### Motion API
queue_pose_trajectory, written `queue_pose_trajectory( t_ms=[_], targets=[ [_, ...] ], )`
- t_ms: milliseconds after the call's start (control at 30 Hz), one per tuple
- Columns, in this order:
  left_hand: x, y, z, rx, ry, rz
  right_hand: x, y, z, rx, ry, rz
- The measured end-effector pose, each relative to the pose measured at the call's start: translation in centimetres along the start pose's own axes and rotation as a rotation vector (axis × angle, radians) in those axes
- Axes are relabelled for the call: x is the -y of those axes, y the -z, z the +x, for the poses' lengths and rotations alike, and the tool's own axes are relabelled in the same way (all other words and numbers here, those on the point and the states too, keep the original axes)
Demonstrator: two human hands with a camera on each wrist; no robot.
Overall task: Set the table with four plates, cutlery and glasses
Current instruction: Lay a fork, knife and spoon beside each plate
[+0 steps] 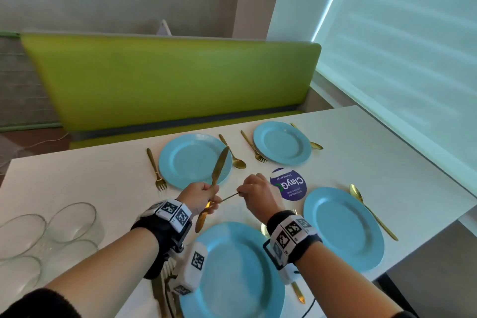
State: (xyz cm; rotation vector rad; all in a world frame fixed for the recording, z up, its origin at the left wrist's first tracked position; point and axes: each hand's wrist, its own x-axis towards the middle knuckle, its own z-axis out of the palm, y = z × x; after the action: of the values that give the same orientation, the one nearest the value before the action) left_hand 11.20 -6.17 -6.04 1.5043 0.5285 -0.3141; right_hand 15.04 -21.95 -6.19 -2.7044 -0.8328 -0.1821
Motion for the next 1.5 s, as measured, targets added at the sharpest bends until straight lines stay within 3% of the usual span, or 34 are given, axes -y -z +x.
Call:
queue_pose_trajectory(
  t_ms=[67, 167, 300, 567, 900, 1500],
  targets=[
    [-0.4, 1.0, 1.0, -0.072, -0.002, -0.006, -1.3, 0.6, 1.7, 0.006, -0.088, -0.054],
    [-1.1, 2.6, 2.3, -0.160, 0.009, -0.016, -3.4, 1.4, 4.5, 0.182, -0.301, -0.100],
    [-2.1, 4.4, 4.1, -0.222, 0.013, -0.029, -6.1, 1.0, 9.5, 0.222, -0.549, -0.092],
    [-1.2, 6.3, 6.8, -0.305, 0.047, -0.064, -8.5, -3.4, 16.4, 0.364, -0.734, -0.063],
    [-1.1, 6.7, 9.2, -0.357, 0.060, -0.102, -9.6, -6.3, 19.0, 0.345, -0.823, 0.008],
    [-0.3, 6.2, 10.9, -0.379, 0.092, -0.111, -11.9, -8.2, 19.4, 0.254, -0.851, 0.107]
  ],
)
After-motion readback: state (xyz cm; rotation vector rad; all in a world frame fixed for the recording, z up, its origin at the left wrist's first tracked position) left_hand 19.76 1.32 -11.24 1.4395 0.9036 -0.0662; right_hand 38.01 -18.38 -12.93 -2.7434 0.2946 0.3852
